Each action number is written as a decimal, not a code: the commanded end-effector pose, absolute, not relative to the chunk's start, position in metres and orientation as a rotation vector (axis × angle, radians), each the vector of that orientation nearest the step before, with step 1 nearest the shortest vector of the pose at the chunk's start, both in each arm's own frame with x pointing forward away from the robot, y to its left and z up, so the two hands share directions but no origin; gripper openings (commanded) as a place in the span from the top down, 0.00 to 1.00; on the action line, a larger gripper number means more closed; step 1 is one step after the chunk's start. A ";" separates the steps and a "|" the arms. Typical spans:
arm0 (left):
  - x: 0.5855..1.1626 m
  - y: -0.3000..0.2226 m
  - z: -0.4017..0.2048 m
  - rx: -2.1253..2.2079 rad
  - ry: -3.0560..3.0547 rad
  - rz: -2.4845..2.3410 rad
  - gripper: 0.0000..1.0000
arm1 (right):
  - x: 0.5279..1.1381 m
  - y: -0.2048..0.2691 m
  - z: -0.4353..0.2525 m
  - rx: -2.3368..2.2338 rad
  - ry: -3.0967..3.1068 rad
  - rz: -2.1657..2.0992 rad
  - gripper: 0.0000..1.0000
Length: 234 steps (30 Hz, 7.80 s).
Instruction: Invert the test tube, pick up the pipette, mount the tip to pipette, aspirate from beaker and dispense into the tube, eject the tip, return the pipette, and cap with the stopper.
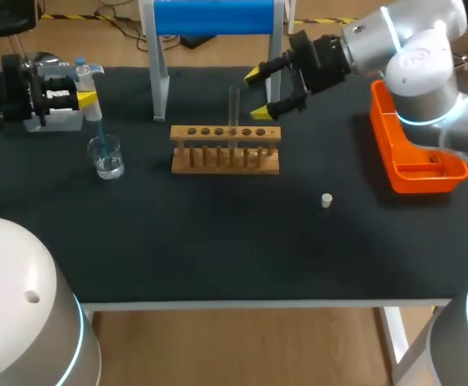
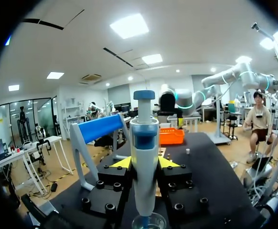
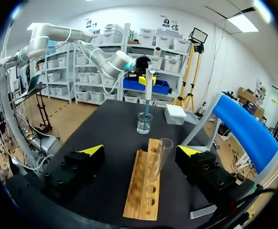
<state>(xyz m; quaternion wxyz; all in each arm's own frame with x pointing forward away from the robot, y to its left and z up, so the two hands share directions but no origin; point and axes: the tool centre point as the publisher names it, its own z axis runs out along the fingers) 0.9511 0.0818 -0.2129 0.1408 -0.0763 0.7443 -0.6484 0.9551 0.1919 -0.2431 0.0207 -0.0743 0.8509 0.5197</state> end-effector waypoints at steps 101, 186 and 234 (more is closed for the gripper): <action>0.951 0.083 -0.212 -0.218 2.152 -1.875 1.00 | 0.996 0.222 -0.289 -0.311 2.782 1.339 0.00; 0.983 -0.106 0.027 -0.012 2.229 -1.870 1.00 | 0.996 0.222 -0.289 -0.311 2.782 1.339 0.00; 0.990 -0.194 0.024 0.081 2.257 -2.020 1.00 | 0.996 0.222 -0.289 -0.311 2.782 1.339 0.00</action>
